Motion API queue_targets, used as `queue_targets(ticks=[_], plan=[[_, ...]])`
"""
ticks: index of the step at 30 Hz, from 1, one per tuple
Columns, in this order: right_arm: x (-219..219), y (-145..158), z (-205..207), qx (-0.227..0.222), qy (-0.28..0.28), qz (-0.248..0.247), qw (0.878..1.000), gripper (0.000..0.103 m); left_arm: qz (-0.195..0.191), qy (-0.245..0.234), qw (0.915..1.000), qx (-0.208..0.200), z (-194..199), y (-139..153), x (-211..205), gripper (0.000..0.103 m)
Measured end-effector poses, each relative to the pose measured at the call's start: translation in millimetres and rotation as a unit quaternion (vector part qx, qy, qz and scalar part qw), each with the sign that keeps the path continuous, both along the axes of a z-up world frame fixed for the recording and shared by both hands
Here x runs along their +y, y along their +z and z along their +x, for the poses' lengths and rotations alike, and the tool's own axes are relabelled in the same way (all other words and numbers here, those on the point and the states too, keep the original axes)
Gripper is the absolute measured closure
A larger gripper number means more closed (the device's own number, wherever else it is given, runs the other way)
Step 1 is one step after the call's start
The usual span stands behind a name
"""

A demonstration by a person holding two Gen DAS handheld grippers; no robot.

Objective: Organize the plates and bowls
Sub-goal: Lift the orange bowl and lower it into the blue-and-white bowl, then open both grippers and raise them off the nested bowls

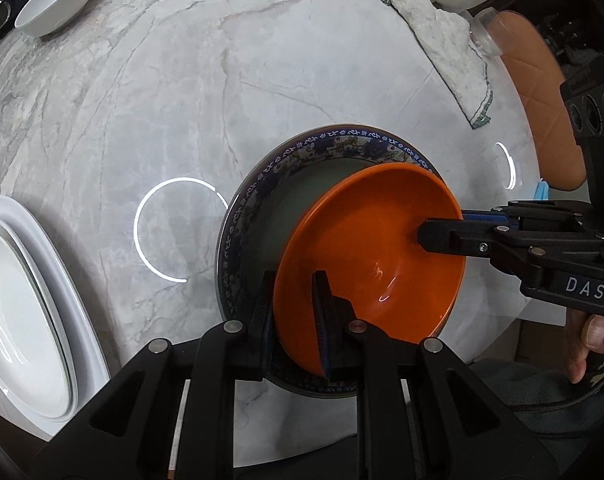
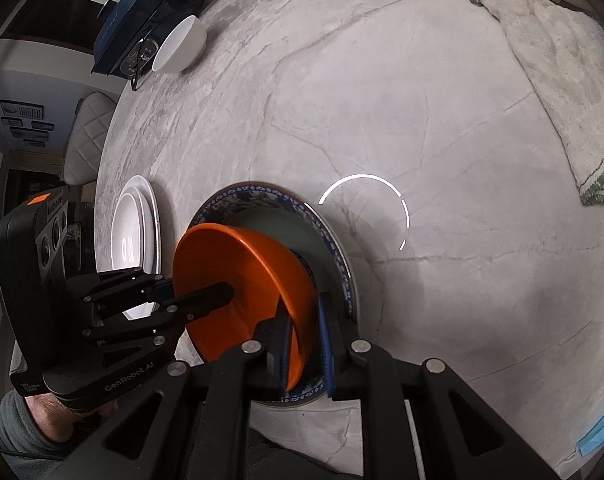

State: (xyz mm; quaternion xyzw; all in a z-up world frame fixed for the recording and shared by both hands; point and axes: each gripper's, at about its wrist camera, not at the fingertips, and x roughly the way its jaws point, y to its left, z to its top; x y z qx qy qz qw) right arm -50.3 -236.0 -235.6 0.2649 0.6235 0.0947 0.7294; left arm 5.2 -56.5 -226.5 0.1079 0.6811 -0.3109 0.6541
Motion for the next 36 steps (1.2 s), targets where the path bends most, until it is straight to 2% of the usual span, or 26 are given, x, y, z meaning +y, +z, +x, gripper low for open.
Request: queue_targets(ticks=[3,6,9,11,12,13,17,20,23,25,26,27,28,30,32,36], plan=[[0.8,-1.6,0.3,0.0,0.002,-0.006,1.0,0.089,0.0,0.001,1.0,-0.001,1.0,-2.0,-4.2,0.085],[0.7,-0.6,0.6,-0.003,0.005,-0.014,1.0,0.089,-0.004,0.003,1.0,-0.004,2.9,-1.7,-7.4,0.078],[4.3,0.9,0.0,-0.005,0.01,-0.018,1.0,0.089,-0.013,0.003,0.9999,-0.005,3.4,2.9,-6.5,0.062],[5.6,2.1,-0.3,-0.007,0.013,-0.018,1.0,0.089,-0.015,-0.002,0.9998,-0.008,1.2,6.8,-10.4,0.045],[6.1,2.7,-0.3,-0.008,0.015,-0.019,1.0,0.089,-0.016,-0.004,0.9998,-0.011,0.6,8.4,-12.2,0.041],[6.3,3.5,-0.2,-0.009,0.015,-0.019,1.0,0.088,-0.017,-0.004,0.9998,-0.013,-0.9,10.4,-12.3,0.03],[3.3,9.5,-1.8,-0.017,0.013,-0.019,1.0,0.084,-0.038,0.014,0.9992,-0.005,1.4,16.5,-10.6,0.021],[-0.7,18.9,-2.9,-0.032,0.007,-0.014,0.999,0.073,-0.05,0.025,0.9984,-0.006,3.7,26.7,-6.2,0.01],[-8.7,31.8,-4.8,-0.056,-0.007,-0.004,0.998,0.056,-0.05,0.031,0.9979,-0.028,9.1,42.0,-2.6,0.002],[-17.0,42.7,-5.8,-0.081,-0.021,0.002,0.997,0.034,-0.043,0.039,0.997,-0.051,14.3,54.7,0.4,0.0],[-21.4,47.9,-5.6,-0.094,-0.028,0.005,0.995,0.028,-0.038,0.043,0.996,-0.069,19.2,62.5,4.7,0.0],[-25.7,52.6,-4.4,-0.105,-0.034,0.006,0.994,0.017,-0.037,0.046,0.9946,-0.085,24.8,69.2,9.3,0.0],[-28.7,56.6,-2.3,-0.114,-0.039,0.007,0.993,0.013,-0.041,0.049,0.9929,-0.1,31.9,76.3,13.9,0.0],[-34.2,62.4,6.1,-0.122,-0.044,0.011,0.992,0.013,-0.043,0.057,0.9884,-0.134,49.3,89.2,29.8,0.0],[-39.2,66.2,17.2,-0.122,-0.05,0.016,0.991,0.013,-0.026,0.066,0.9843,-0.161,69.9,96.7,45.7,0.0],[-38.7,76.5,49.7,-0.134,-0.049,0.022,0.99,0.013,0.023,0.096,0.9797,-0.175,115.1,99.3,93.6,0.0]])
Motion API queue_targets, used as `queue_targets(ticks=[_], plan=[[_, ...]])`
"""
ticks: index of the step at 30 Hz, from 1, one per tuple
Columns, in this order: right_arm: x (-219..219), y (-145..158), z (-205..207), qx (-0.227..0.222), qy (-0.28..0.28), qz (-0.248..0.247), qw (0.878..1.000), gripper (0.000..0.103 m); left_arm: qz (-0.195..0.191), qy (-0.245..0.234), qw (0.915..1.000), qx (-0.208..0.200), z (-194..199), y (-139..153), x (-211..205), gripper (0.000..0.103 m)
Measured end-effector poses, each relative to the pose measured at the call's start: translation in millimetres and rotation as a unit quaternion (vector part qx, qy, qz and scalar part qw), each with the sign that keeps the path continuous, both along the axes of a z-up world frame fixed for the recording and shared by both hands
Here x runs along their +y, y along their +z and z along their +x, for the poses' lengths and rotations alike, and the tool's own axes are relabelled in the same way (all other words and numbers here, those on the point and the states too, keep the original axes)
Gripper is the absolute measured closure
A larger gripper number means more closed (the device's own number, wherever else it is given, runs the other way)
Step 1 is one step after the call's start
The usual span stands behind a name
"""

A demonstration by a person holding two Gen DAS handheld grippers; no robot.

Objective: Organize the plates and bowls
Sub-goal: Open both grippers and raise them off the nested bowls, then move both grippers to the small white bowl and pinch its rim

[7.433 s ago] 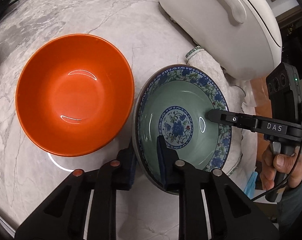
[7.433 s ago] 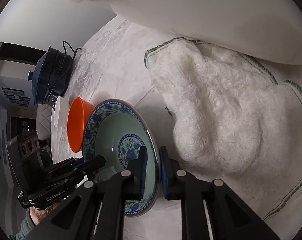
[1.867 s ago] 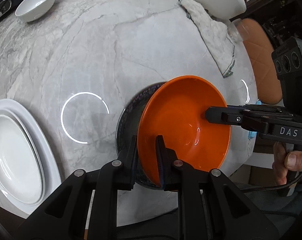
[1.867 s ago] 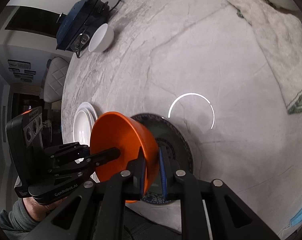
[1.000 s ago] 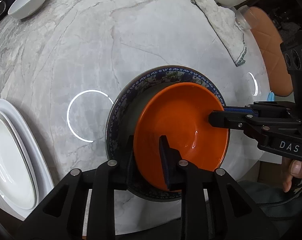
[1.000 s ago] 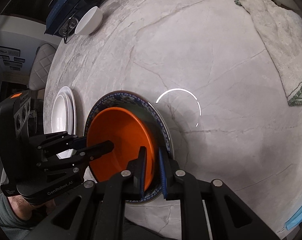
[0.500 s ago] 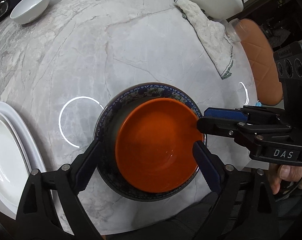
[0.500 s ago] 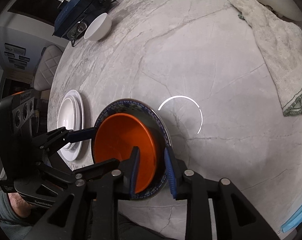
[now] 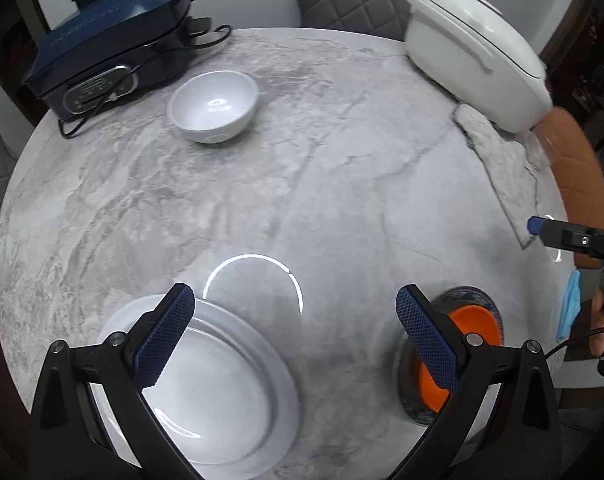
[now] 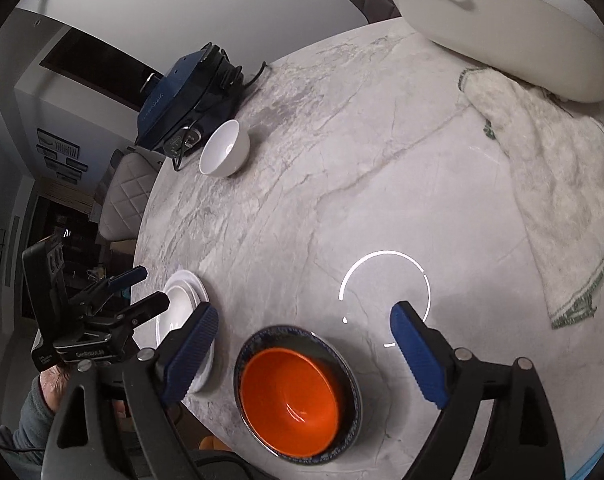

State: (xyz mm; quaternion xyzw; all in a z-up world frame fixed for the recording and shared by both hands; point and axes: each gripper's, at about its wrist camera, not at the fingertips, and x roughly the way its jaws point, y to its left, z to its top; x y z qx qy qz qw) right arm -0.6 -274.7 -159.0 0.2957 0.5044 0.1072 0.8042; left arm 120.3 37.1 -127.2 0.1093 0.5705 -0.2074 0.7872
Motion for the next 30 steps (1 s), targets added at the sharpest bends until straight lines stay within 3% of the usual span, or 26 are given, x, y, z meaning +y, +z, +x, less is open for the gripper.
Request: queue_targets(ticks=[3,12,17,22,28,30], plan=[[9.0,6.8,31.9,-0.011,0.009,-0.006,1.0,0.013,0.043,0.035,0.9984,0.008,39.8,-6.8,37.0,0.001],[47.7,10.0,149.1,-0.009,0.034,0.009,0.999,0.013,0.03,0.101,0.9944,-0.008,144.2,-21.7,114.9,0.001],[68.9,2.1,207.8,-0.002,0.041,0.02,0.999,0.013,0.031,0.104,0.9941,-0.007,202.9,-34.7,121.8,0.001],[83.2,-14.8,256.5,0.009,0.043,0.03,0.999,0.021,-0.014,0.1,0.9946,0.023,252.0,-59.6,117.2,0.002],[92.4,-42.7,295.1,0.034,0.044,0.035,0.998,0.035,-0.055,0.07,0.9937,0.068,275.9,-87.1,89.3,0.005],[94.2,-49.3,302.8,0.044,0.046,0.042,0.997,0.036,-0.06,0.061,0.9937,0.072,278.0,-91.4,78.9,0.008]])
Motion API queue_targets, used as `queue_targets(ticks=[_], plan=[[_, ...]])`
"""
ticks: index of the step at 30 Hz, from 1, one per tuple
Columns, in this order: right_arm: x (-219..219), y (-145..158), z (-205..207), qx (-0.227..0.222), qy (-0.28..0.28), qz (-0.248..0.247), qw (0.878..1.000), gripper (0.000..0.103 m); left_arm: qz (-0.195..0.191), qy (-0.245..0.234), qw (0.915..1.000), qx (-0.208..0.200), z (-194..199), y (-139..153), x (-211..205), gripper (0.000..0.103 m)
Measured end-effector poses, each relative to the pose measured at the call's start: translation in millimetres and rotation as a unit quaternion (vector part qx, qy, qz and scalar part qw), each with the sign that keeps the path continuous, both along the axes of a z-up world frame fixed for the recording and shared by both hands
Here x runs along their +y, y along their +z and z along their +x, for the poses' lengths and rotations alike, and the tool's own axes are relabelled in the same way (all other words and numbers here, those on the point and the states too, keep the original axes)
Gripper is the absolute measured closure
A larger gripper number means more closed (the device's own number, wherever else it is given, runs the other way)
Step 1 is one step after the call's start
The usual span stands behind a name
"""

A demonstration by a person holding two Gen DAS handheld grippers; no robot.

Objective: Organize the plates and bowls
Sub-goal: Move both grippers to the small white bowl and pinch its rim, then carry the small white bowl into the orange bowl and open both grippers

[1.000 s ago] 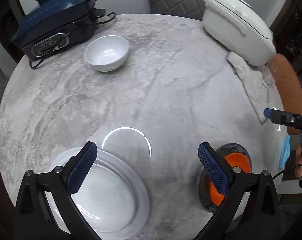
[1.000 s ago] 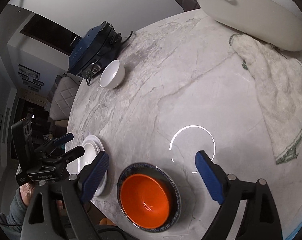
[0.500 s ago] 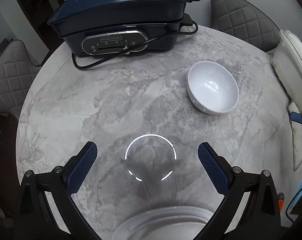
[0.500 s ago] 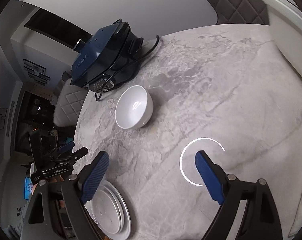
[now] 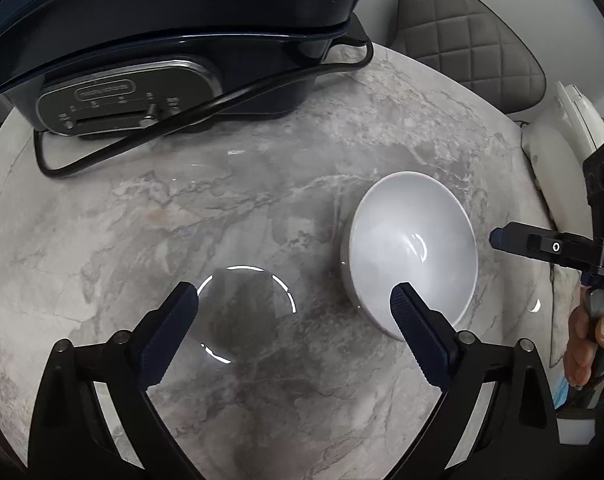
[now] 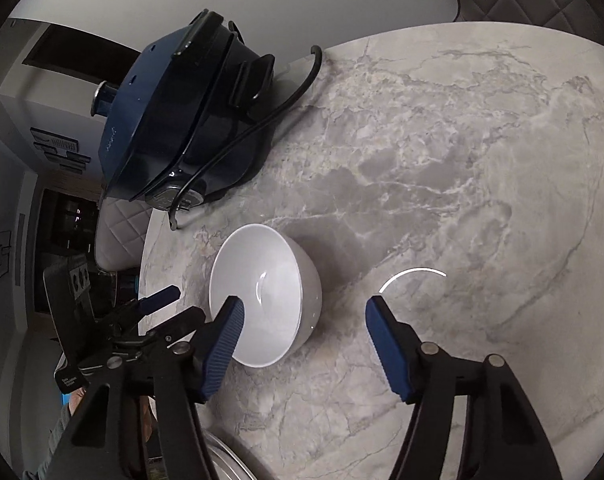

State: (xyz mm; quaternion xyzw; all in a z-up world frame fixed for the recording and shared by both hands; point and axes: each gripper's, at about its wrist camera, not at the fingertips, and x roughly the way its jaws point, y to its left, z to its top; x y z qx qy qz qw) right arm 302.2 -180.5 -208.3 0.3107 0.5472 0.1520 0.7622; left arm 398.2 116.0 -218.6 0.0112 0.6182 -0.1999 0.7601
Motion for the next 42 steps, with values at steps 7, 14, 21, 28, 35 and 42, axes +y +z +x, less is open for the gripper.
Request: queue_targets(ticks=[7,14,21,28,35,42], plan=[[13.1,-15.6,11.8,0.014,0.024,0.016,0.999,0.04,-0.032,-0.001,0.9989,0.035,9.7,-24.0,-12.7,0.058],[22.5,-35.5,20.8,0.05,0.04,0.011,0.998,0.079,-0.058,-0.01,0.9971,0.049,10.3,-38.2,-26.2,0.074],[26.9,-37.2,21.8,0.053,0.041,0.011,0.998,0.084,-0.054,-0.029,0.9969,0.051,9.5,-37.1,-42.3,0.091],[22.6,-35.2,15.1,0.054,0.038,0.011,0.998,0.084,-0.052,-0.025,0.9968,0.056,1.2,-34.1,-41.2,0.091],[25.3,-25.8,3.8,0.05,0.044,0.009,0.998,0.085,-0.054,-0.014,0.9972,0.051,-13.6,-16.1,-34.2,0.091],[22.4,-11.3,-23.1,0.043,0.039,0.014,0.998,0.085,-0.056,-0.02,0.9971,0.048,-47.7,5.7,-31.8,0.091]])
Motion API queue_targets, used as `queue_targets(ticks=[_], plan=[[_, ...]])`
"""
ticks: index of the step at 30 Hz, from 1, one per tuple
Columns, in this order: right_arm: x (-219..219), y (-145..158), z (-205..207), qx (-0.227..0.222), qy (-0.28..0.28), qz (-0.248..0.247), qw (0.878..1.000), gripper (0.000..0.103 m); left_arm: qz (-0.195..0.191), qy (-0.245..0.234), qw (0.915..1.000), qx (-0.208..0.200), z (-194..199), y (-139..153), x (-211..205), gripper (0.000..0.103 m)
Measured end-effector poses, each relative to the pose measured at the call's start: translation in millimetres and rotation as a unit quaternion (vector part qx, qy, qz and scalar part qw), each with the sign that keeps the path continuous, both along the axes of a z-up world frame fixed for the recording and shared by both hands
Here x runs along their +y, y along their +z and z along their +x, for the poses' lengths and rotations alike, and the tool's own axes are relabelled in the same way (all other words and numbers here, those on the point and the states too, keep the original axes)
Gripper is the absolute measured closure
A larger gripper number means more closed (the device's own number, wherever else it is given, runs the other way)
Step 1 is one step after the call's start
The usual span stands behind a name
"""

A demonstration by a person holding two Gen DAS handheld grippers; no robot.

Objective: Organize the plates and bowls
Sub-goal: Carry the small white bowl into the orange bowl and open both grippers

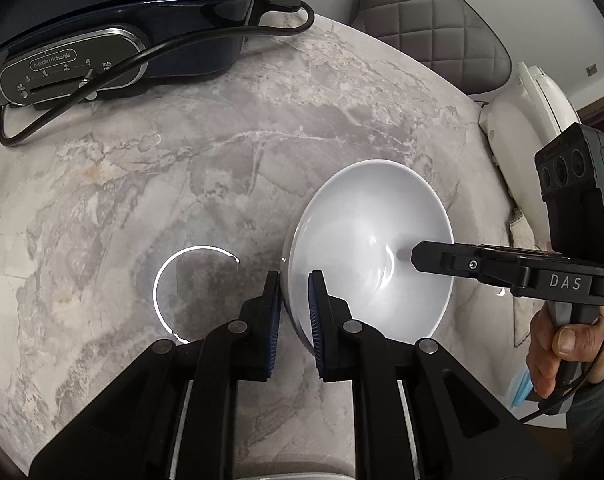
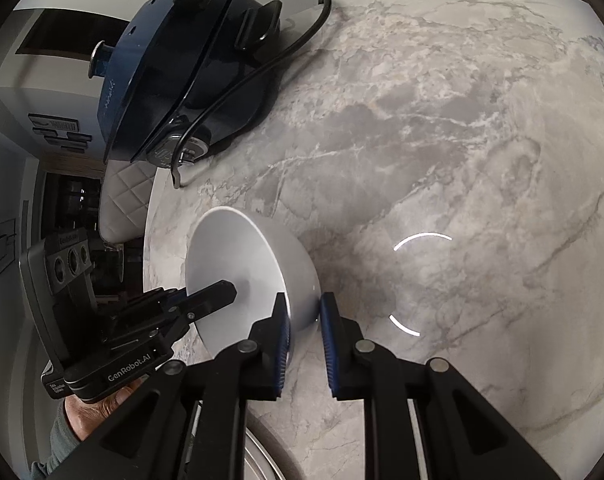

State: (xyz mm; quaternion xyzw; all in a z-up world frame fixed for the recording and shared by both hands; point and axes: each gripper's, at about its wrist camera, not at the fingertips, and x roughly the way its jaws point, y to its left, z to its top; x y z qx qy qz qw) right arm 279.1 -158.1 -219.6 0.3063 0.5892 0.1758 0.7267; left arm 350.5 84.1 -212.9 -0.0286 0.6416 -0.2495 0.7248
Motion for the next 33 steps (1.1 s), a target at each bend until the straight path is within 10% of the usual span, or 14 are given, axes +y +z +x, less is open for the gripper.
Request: queue_targets(ticks=[33], plan=[[-69.7,40.9,-255.6,0.014,-0.057,0.016,0.998,0.085,-0.037,-0.088,0.9948,0.034,-258.6,79.8,-78.3,0.091]])
